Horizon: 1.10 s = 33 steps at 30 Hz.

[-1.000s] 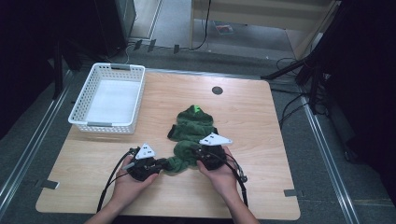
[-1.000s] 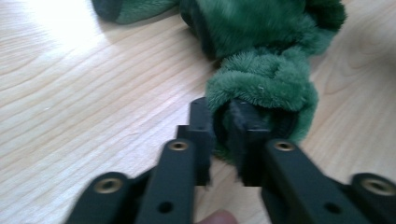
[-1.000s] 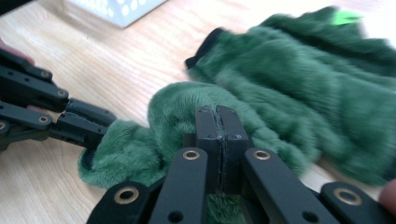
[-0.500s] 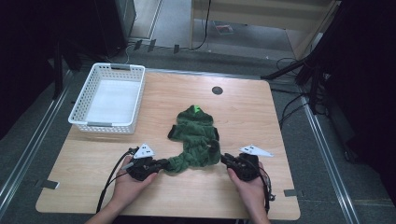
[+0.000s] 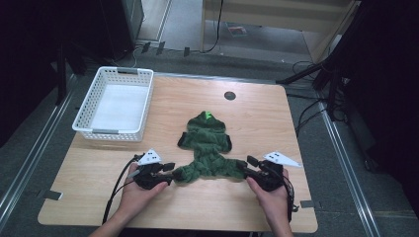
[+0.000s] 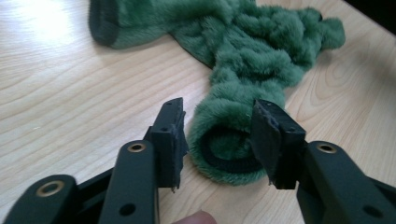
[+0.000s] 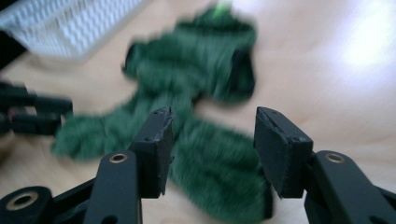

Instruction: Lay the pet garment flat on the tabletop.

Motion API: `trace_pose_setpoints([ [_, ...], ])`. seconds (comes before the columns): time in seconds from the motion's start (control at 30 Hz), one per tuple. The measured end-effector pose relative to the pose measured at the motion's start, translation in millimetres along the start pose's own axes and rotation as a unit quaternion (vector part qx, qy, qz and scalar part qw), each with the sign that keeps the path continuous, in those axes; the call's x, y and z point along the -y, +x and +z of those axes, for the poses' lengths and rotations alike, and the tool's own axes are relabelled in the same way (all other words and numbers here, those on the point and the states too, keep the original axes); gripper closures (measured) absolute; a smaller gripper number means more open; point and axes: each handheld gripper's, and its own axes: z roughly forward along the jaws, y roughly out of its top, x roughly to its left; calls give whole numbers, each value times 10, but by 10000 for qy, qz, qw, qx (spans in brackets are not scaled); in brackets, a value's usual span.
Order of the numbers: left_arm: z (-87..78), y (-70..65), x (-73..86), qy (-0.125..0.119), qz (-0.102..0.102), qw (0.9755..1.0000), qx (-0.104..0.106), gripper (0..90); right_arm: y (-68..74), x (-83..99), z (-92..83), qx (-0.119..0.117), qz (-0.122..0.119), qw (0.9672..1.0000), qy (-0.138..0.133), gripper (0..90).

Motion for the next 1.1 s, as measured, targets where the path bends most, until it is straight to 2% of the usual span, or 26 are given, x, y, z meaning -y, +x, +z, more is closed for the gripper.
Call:
trace_pose_setpoints([
  [0.03,0,0,0,0,0,10000,0,597,0,0,0,0,0,10000,0,495],
  [0.07,21,-7,9,85,35,9999,-51,597,-1,29,49,14,-1,9999,135,524],
  [0.17,43,2,22,265,70,9995,-156,761,-15,144,174,153,-2,9979,630,660],
  [0.27,40,35,26,332,49,9994,-121,826,-5,200,184,177,-46,9965,814,720],
  [0.33,29,53,23,363,45,9993,-97,848,28,260,188,124,-65,9952,973,726],
  [0.57,-8,99,25,377,45,9991,-171,856,151,359,156,25,-175,9932,1150,746],
  [0.63,-19,121,27,346,1,9992,-223,855,179,374,133,-56,-205,9924,1212,734],
  [0.67,-23,132,27,332,-22,9992,-227,851,192,370,102,-152,-223,9919,1244,695],
  [0.7,-27,138,28,311,-42,9992,-266,851,192,370,102,-152,-223,9919,1244,695],
  [0.77,-43,156,25,292,-83,9992,-251,829,198,324,40,-302,-202,9941,1019,643],
  [0.83,-63,159,15,186,-147,9994,-244,769,215,234,-52,-385,-263,9979,447,569],
  [0.87,-82,154,-2,35,-225,9996,-177,703,229,139,-103,-160,-394,9991,59,522],
  [0.9,-82,154,-2,35,-225,9996,-177,689,229,139,-103,-160,-394,9991,59,522],
  [0.93,-89,141,-16,-95,-321,9994,-106,661,201,86,-79,33,-411,9991,-101,496],
  [1.0,-82,131,-20,-106,-333,9993,-102,607,171,80,-32,85,-378,9992,-32,497],
  [1.03,-58,114,-18,-48,-298,9995,-88,583,107,115,68,160,-334,9992,172,519],
  [1.07,-58,114,-18,-48,-298,9995,-88,584,107,115,68,160,-334,9992,172,519],
  [1.1,-40,102,-10,-1,-270,9996,-118,584,87,143,112,156,-296,9990,310,536],
])
